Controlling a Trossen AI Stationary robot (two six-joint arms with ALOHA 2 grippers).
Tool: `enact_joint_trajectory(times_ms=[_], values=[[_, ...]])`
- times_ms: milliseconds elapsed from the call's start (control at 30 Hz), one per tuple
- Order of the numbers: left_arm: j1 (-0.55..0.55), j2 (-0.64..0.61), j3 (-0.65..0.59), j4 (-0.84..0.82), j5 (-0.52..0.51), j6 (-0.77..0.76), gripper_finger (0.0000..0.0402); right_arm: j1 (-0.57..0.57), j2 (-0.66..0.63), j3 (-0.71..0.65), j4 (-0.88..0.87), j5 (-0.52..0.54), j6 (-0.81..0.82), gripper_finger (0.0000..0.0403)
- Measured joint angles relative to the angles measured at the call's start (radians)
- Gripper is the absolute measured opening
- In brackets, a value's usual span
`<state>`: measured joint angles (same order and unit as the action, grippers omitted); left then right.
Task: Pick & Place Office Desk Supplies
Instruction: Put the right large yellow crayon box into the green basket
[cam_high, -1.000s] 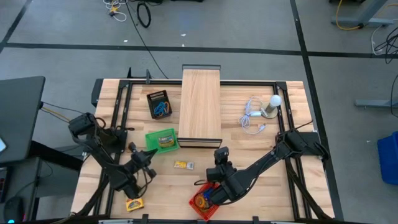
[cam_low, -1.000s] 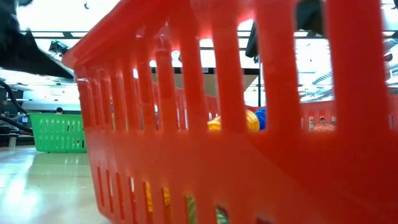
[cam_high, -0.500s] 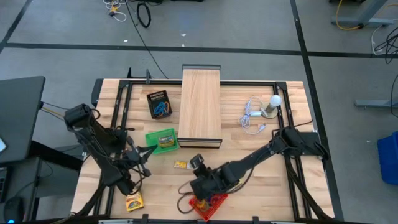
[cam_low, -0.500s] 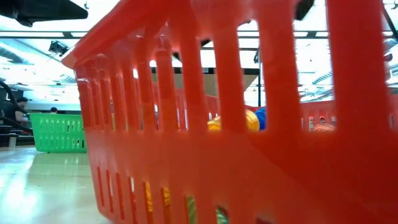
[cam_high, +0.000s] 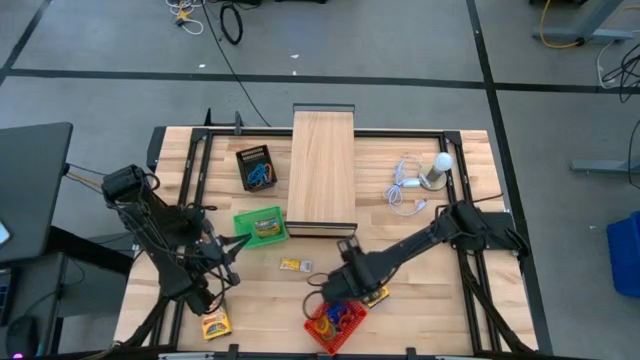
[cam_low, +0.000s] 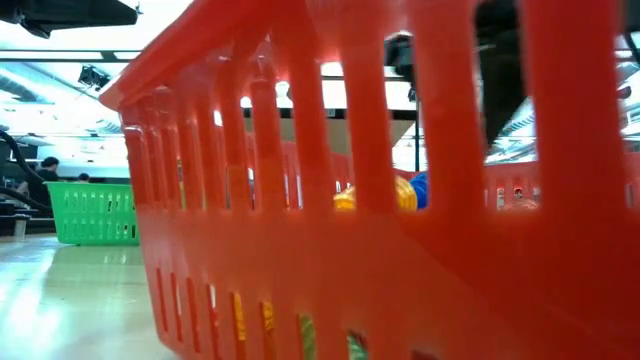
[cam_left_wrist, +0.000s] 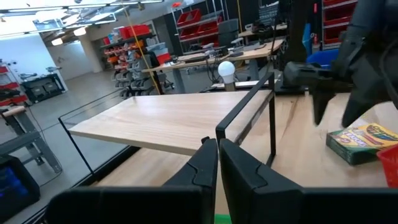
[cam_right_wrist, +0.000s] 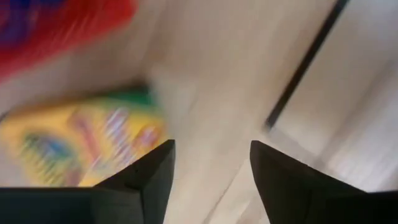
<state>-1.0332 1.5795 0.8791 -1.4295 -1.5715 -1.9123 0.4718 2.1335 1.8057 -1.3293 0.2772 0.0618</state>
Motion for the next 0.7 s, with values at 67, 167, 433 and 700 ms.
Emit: enact_joint_trajectory(times_ms=[67, 167, 433, 700], values=[[0.0, 0.0, 0.0, 0.0, 0.0, 0.0, 0.0027, 0.025, 0.0, 0.0, -0.072, -0.041, 0.064, 0.0218], [0.0, 0.0, 0.0, 0.0, 0.0, 0.0, 0.0028, 0.068, -0.001, 0.0, -0.145, -0.089, 0.132, 0.0219], [0.0, 0.0, 0.0, 0.001, 0.0, 0.0, 0.0027, 0.208, -0.002, 0.0, -0.095, -0.127, 0.26, 0.0216], [0.0, 0.0, 0.0, 0.001, 0.0, -0.001, 0.0025, 0.291, 0.006, -0.048, 0.073, -0.027, 0.292, 0.0195]])
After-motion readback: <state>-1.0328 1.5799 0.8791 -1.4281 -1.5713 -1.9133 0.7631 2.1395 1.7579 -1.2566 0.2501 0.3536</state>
